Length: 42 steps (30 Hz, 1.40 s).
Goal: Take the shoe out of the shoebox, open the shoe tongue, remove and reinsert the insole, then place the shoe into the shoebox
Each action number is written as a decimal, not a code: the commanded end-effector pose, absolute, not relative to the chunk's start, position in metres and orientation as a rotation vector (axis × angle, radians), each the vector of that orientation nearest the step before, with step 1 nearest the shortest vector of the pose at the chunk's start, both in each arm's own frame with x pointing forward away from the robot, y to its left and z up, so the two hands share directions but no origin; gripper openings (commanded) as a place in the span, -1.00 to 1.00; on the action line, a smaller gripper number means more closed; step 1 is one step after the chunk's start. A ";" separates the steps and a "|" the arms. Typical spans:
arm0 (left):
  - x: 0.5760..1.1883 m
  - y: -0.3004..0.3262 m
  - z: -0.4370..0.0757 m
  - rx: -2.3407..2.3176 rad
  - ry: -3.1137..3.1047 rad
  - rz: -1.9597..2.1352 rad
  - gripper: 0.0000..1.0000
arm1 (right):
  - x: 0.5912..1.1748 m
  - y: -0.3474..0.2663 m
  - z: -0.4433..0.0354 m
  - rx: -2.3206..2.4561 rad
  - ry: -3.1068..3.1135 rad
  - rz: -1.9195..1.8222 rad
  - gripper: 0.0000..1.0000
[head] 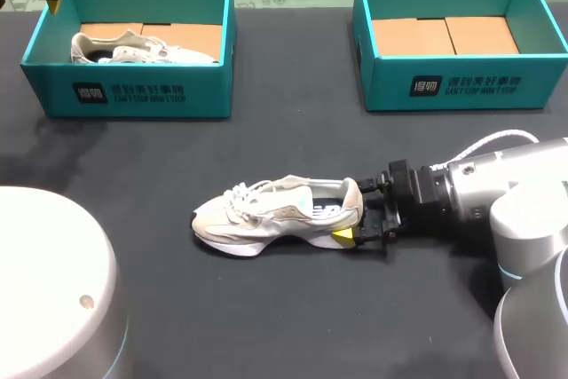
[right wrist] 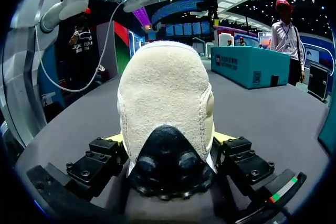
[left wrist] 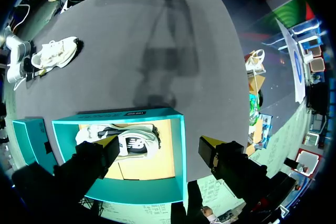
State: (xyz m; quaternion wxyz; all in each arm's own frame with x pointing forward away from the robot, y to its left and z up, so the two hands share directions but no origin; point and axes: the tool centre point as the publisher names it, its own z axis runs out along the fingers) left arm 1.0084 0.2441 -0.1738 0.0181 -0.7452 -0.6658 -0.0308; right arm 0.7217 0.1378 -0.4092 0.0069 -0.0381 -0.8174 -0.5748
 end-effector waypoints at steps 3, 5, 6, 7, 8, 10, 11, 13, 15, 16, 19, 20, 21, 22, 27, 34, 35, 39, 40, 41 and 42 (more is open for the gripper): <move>1.008 0.244 -0.174 -2.315 -2.067 -0.098 1.00 | 0.721 0.142 -0.409 -0.119 -2.568 -1.791 -1.00; 1.008 0.244 -0.174 -2.315 -2.067 -0.098 1.00 | 0.721 0.143 -0.410 -0.114 -2.568 -1.789 -1.00; 1.008 0.244 -0.174 -2.315 -2.067 -0.098 1.00 | 0.720 0.143 -0.410 -0.112 -2.568 -1.787 -1.00; 1.008 0.244 -0.174 -2.315 -2.067 -0.098 1.00 | 0.720 0.143 -0.410 -0.113 -2.566 -1.785 -1.00; 1.008 0.244 -0.174 -2.315 -2.067 -0.098 1.00 | 0.720 0.143 -0.410 -0.115 -2.566 -1.782 -1.00; 1.008 0.244 -0.174 -2.315 -2.067 -0.098 1.00 | 0.720 0.143 -0.410 -0.115 -2.566 -1.782 -1.00; 1.008 0.244 -0.174 -2.315 -2.067 -0.098 1.00 | 0.720 0.143 -0.410 -0.115 -2.566 -1.782 -1.00; 1.008 0.244 -0.174 -2.315 -2.067 -0.098 1.00 | 0.720 0.143 -0.410 -0.115 -2.566 -1.782 -1.00; 1.008 0.244 -0.174 -2.315 -2.067 -0.098 1.00 | 0.720 0.143 -0.410 -0.115 -2.566 -1.782 -1.00; 1.008 0.244 -0.174 -2.315 -2.067 -0.098 1.00 | 0.720 0.143 -0.410 -0.115 -2.566 -1.782 -1.00; 1.008 0.244 -0.174 -2.315 -2.067 -0.098 1.00 | 0.720 0.143 -0.410 -0.115 -2.566 -1.782 -1.00; 1.005 0.241 -0.171 -2.274 -2.106 -0.100 1.00 | 0.720 0.143 -0.410 -0.115 -2.566 -1.782 -1.00; 0.997 0.234 -0.168 -2.205 -2.182 -0.112 1.00 | 0.720 0.143 -0.410 -0.115 -2.566 -1.782 -1.00; 0.993 0.230 -0.166 -2.166 -2.222 -0.081 1.00 | 0.720 0.143 -0.410 -0.115 -2.566 -1.782 -1.00; 0.947 0.198 -0.164 -1.788 -2.450 0.041 1.00 | 0.720 0.143 -0.410 -0.115 -2.566 -1.782 -1.00; 0.910 0.174 -0.165 -1.575 -2.613 -0.072 1.00 | 0.720 0.143 -0.410 -0.115 -2.566 -1.782 -1.00; 0.910 0.174 -0.165 -1.575 -2.613 -0.072 1.00 | 0.720 0.143 -0.410 -0.115 -2.566 -1.782 -1.00; 0.910 0.174 -0.165 -1.575 -2.613 -0.072 1.00 | 0.720 0.143 -0.410 -0.115 -2.566 -1.782 -1.00; 0.910 0.174 -0.165 -1.575 -2.613 -0.072 1.00 | 0.720 0.143 -0.410 -0.115 -2.566 -1.782 -1.00; 0.910 0.174 -0.165 -1.575 -2.613 -0.072 1.00 | 0.720 0.143 -0.410 -0.115 -2.566 -1.782 -1.00; 0.909 0.173 -0.166 -1.514 -2.704 -0.165 1.00 | 0.720 0.143 -0.410 -0.115 -2.566 -1.782 -1.00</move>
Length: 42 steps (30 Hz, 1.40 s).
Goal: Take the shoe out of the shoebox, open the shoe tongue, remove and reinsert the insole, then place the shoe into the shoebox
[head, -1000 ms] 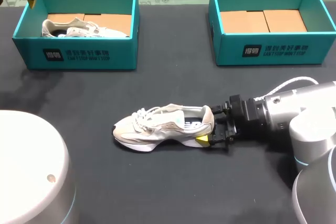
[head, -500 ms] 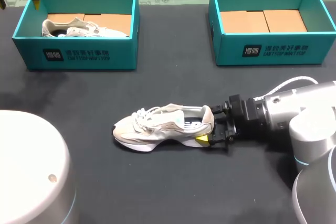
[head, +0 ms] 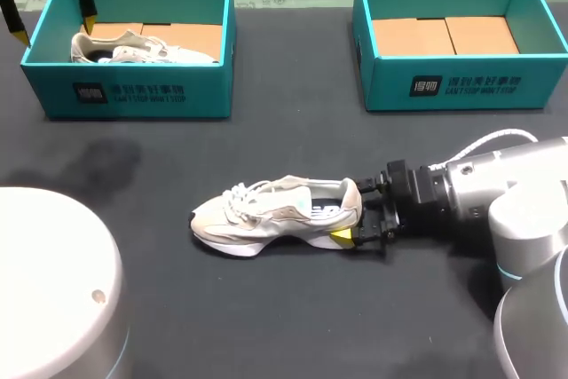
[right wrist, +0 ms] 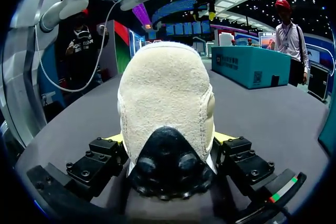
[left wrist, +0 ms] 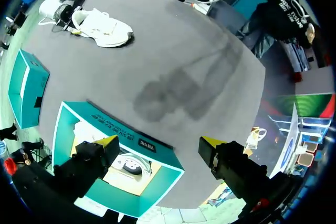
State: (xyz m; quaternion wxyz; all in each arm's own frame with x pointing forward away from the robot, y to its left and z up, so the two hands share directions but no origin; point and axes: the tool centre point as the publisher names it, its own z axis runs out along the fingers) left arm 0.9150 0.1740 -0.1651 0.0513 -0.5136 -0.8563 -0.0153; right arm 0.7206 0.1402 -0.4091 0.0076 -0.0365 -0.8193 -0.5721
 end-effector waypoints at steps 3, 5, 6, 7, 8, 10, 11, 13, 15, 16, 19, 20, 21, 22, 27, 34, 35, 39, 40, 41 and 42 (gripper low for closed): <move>0.887 0.166 -0.160 -1.286 -2.818 -0.037 1.00 | 0.720 0.143 -0.410 -0.115 -2.566 -1.782 -1.00; 0.869 0.156 -0.161 -1.076 -2.865 0.010 1.00 | 0.720 0.143 -0.410 -0.115 -2.566 -1.782 -1.00; 0.860 0.150 -0.162 -0.931 -2.914 0.002 1.00 | 0.720 0.143 -0.410 -0.115 -2.566 -1.782 -1.00; 0.851 0.145 -0.164 -0.804 -2.926 0.024 1.00 | 0.720 0.143 -0.410 -0.115 -2.566 -1.782 -1.00; 0.843 0.140 -0.165 -0.678 -2.912 0.053 1.00 | 0.720 0.143 -0.410 -0.115 -2.566 -1.782 -1.00; 0.833 0.132 -0.168 -0.443 -2.954 0.012 1.00 | 0.720 0.143 -0.410 -0.115 -2.566 -1.782 -1.00; 0.827 0.128 -0.167 -0.434 -3.007 -0.086 1.00 | 0.720 0.143 -0.410 -0.115 -2.566 -1.782 -1.00; 0.827 0.128 -0.167 -0.434 -3.007 -0.086 1.00 | 0.720 0.143 -0.410 -0.115 -2.566 -1.782 -1.00; 0.827 0.128 -0.167 -0.434 -3.007 -0.086 1.00 | 0.720 0.143 -0.410 -0.115 -2.566 -1.782 -1.00; 0.827 0.128 -0.167 -0.434 -3.007 -0.086 1.00 | 0.720 0.143 -0.410 -0.115 -2.566 -1.782 -1.00; 0.827 0.128 -0.167 -0.434 -3.007 -0.086 1.00 | 0.720 0.143 -0.410 -0.115 -2.566 -1.782 -1.00; 0.827 0.128 -0.167 -0.434 -3.007 -0.086 1.00 | 0.720 0.143 -0.410 -0.115 -2.566 -1.782 -1.00; 0.827 0.128 -0.167 -0.434 -3.007 -0.086 1.00 | 0.720 0.143 -0.410 -0.115 -2.566 -1.782 -1.00; 0.825 0.123 -0.170 -0.349 -3.031 -0.082 1.00 | 0.720 0.143 -0.410 -0.115 -2.566 -1.782 -1.00; 0.790 0.097 -0.186 0.111 -2.993 -0.090 1.00 | 0.720 0.143 -0.410 -0.115 -2.566 -1.782 -1.00; 0.755 0.072 -0.185 0.599 -2.907 -0.225 1.00 | 0.720 0.143 -0.410 -0.115 -2.566 -1.782 -1.00; 0.755 0.072 -0.185 0.599 -2.907 -0.225 1.00 | 0.720 0.143 -0.410 -0.115 -2.566 -1.782 -1.00; 0.755 0.072 -0.185 0.599 -2.907 -0.225 1.00 | 0.720 0.143 -0.410 -0.115 -2.566 -1.782 -1.00; 0.755 0.072 -0.185 0.599 -2.907 -0.225 1.00 | 0.720 0.143 -0.410 -0.115 -2.566 -1.782 -1.00; 0.755 0.072 -0.185 0.599 -2.907 -0.225 1.00 | 0.720 0.143 -0.410 -0.115 -2.566 -1.782 -1.00; 0.757 0.065 -0.194 0.777 -2.925 -0.256 1.00 | 0.720 0.143 -0.410 -0.115 -2.566 -1.782 -1.00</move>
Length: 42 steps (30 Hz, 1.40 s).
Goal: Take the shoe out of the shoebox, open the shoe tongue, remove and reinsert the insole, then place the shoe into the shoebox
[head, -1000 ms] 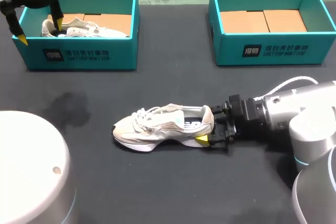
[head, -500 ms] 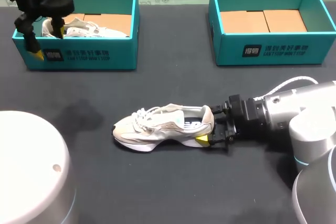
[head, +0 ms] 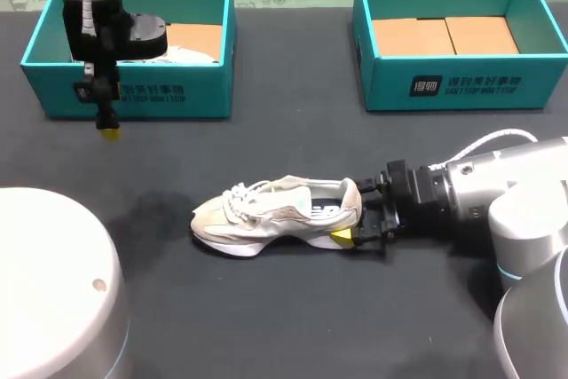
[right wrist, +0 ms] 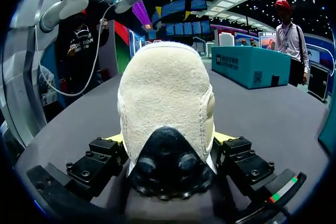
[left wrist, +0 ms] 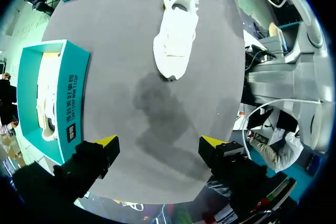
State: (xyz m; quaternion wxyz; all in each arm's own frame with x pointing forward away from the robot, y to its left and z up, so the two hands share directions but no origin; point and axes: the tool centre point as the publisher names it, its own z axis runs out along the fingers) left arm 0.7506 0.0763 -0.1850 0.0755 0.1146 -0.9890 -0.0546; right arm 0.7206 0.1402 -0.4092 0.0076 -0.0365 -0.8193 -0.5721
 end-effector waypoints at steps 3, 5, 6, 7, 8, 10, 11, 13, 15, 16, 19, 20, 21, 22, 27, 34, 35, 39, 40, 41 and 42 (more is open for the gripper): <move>0.737 0.044 -0.210 0.999 -2.849 -0.331 1.00 | 0.720 0.143 -0.410 -0.115 -2.566 -1.782 -1.00; 0.720 0.027 -0.219 1.167 -2.782 -0.365 1.00 | 0.720 0.143 -0.410 -0.115 -2.566 -1.782 -1.00; 0.711 0.019 -0.223 1.301 -2.755 -0.371 1.00 | 0.720 0.143 -0.410 -0.115 -2.566 -1.782 -1.00; 0.705 0.012 -0.225 1.342 -2.727 -0.371 1.00 | 0.720 0.143 -0.410 -0.115 -2.566 -1.782 -1.00; 0.699 0.005 -0.227 1.396 -2.660 -0.355 1.00 | 0.720 0.143 -0.410 -0.115 -2.566 -1.782 -1.00; 0.696 -0.008 -0.227 1.518 -2.475 -0.360 1.00 | 0.720 0.143 -0.410 -0.115 -2.566 -1.782 -1.00; 0.697 -0.016 -0.228 1.619 -2.422 -0.391 1.00 | 0.720 0.143 -0.410 -0.115 -2.566 -1.782 -1.00; 0.694 -0.022 -0.229 1.659 -2.434 -0.444 1.00 | 0.720 0.143 -0.410 -0.115 -2.566 -1.782 -1.00; 0.694 -0.022 -0.229 1.659 -2.434 -0.444 1.00 | 0.720 0.143 -0.410 -0.115 -2.566 -1.782 -1.00; 0.694 -0.022 -0.229 1.659 -2.434 -0.444 1.00 | 0.720 0.143 -0.410 -0.115 -2.566 -1.782 -1.00; 0.694 -0.022 -0.229 1.659 -2.434 -0.444 1.00 | 0.720 0.143 -0.410 -0.115 -2.566 -1.782 -1.00; 0.694 -0.022 -0.229 1.659 -2.434 -0.444 1.00 | 0.720 0.143 -0.410 -0.115 -2.566 -1.782 -1.00; 0.694 -0.022 -0.229 1.659 -2.434 -0.444 1.00 | 0.720 0.143 -0.410 -0.115 -2.566 -1.782 -1.00; 0.694 -0.022 -0.229 1.659 -2.434 -0.444 1.00 | 0.720 0.143 -0.410 -0.115 -2.566 -1.782 -1.00; 0.688 -0.043 -0.241 1.782 -2.305 -0.428 1.00 | 0.720 0.143 -0.410 -0.115 -2.566 -1.782 -1.00; 0.672 -0.095 -0.249 2.032 -2.192 -0.308 1.00 | 0.720 0.143 -0.410 -0.115 -2.566 -1.782 -1.00; 0.672 -0.101 -0.250 2.061 -2.181 -0.295 1.00 | 0.720 0.143 -0.410 -0.115 -2.566 -1.782 -1.00; 0.674 -0.127 -0.252 2.141 -2.128 -0.202 1.00 | 0.720 0.143 -0.410 -0.115 -2.566 -1.782 -1.00; 0.674 -0.127 -0.252 2.141 -2.128 -0.202 1.00 | 0.720 0.143 -0.410 -0.115 -2.566 -1.782 -1.00; 0.674 -0.127 -0.252 2.141 -2.128 -0.202 1.00 | 0.720 0.143 -0.410 -0.115 -2.566 -1.782 -1.00; 0.674 -0.127 -0.252 2.141 -2.128 -0.202 1.00 | 0.720 0.143 -0.410 -0.115 -2.566 -1.782 -1.00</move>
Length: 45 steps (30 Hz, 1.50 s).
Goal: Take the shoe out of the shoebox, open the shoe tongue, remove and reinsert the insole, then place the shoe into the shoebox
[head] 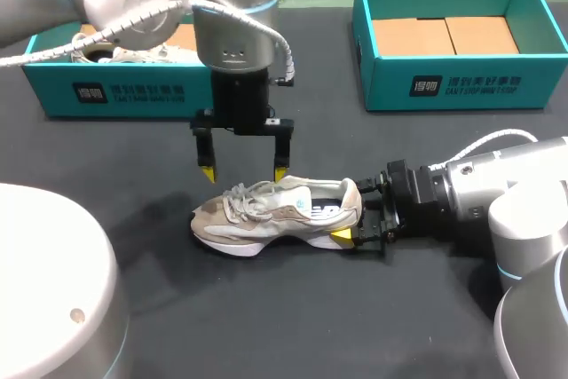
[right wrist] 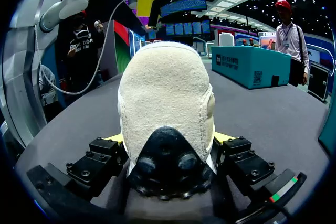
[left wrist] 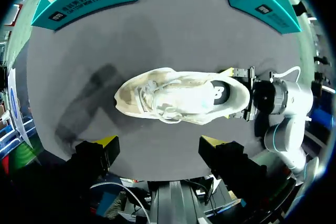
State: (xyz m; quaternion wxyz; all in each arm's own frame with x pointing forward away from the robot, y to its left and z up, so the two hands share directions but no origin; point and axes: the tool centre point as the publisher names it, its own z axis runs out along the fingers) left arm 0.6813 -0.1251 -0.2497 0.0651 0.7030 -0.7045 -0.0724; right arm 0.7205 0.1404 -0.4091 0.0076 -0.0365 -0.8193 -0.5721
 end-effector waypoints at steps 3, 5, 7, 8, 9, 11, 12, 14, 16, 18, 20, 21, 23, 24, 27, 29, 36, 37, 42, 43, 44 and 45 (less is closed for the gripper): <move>0.674 -0.127 -0.252 2.141 -2.128 -0.202 1.00 | 0.720 0.143 -0.410 -0.115 -2.566 -1.782 -1.00; 0.674 -0.127 -0.252 2.141 -2.128 -0.202 1.00 | 0.720 0.143 -0.410 -0.115 -2.566 -1.782 -1.00; 0.674 -0.127 -0.252 2.141 -2.128 -0.202 1.00 | 0.720 0.143 -0.410 -0.115 -2.566 -1.782 -1.00; 0.673 -0.131 -0.258 2.145 -2.152 -0.223 1.00 | 0.720 0.143 -0.410 -0.115 -2.566 -1.782 -1.00; 0.676 -0.136 -0.264 2.132 -2.208 -0.214 1.00 | 0.720 0.143 -0.410 -0.115 -2.566 -1.782 -1.00; 0.683 -0.147 -0.273 2.056 -2.240 -0.236 1.00 | 0.720 0.143 -0.410 -0.115 -2.566 -1.782 -1.00; 0.686 -0.153 -0.276 2.021 -2.276 -0.218 1.00 | 0.720 0.143 -0.410 -0.115 -2.566 -1.782 -1.00; 0.692 -0.166 -0.281 1.994 -2.302 -0.247 1.00 | 0.720 0.143 -0.410 -0.115 -2.566 -1.782 -1.00; 0.698 -0.180 -0.286 1.994 -2.324 -0.254 1.00 | 0.720 0.143 -0.410 -0.115 -2.566 -1.782 -1.00; 0.702 -0.190 -0.289 1.991 -2.336 -0.268 1.00 | 0.720 0.143 -0.410 -0.115 -2.566 -1.782 -1.00; 0.707 -0.199 -0.293 2.000 -2.344 -0.288 1.00 | 0.720 0.143 -0.410 -0.115 -2.566 -1.782 -1.00; 0.709 -0.202 -0.295 2.012 -2.337 -0.298 1.00 | 0.720 0.143 -0.410 -0.115 -2.566 -1.782 -1.00; 0.712 -0.208 -0.298 2.046 -2.313 -0.321 1.00 | 0.720 0.143 -0.410 -0.115 -2.566 -1.782 -1.00; 0.713 -0.211 -0.299 2.075 -2.298 -0.330 1.00 | 0.720 0.143 -0.410 -0.115 -2.566 -1.782 -1.00; 0.713 -0.219 -0.304 2.118 -2.286 -0.355 1.00 | 0.720 0.143 -0.410 -0.115 -2.566 -1.782 -1.00; 0.712 -0.221 -0.308 2.144 -2.279 -0.371 1.00 | 0.720 0.143 -0.410 -0.115 -2.566 -1.782 -1.00; 0.711 -0.221 -0.323 2.204 -2.268 -0.432 0.63 | 0.720 0.143 -0.410 -0.115 -2.566 -1.782 -1.00; 0.711 -0.220 -0.325 2.203 -2.266 -0.440 0.65 | 0.720 0.143 -0.410 -0.115 -2.566 -1.782 -1.00; 0.710 -0.215 -0.332 2.233 -2.247 -0.470 0.55 | 0.720 0.143 -0.410 -0.115 -2.566 -1.782 -1.00; 0.710 -0.214 -0.333 2.240 -2.243 -0.474 0.55 | 0.720 0.143 -0.410 -0.115 -2.566 -1.782 -1.00; 0.710 -0.213 -0.334 2.243 -2.241 -0.480 0.55 | 0.720 0.143 -0.410 -0.115 -2.566 -1.782 -1.00; 0.710 -0.212 -0.335 2.243 -2.240 -0.483 0.55 | 0.720 0.143 -0.410 -0.115 -2.566 -1.782 -1.00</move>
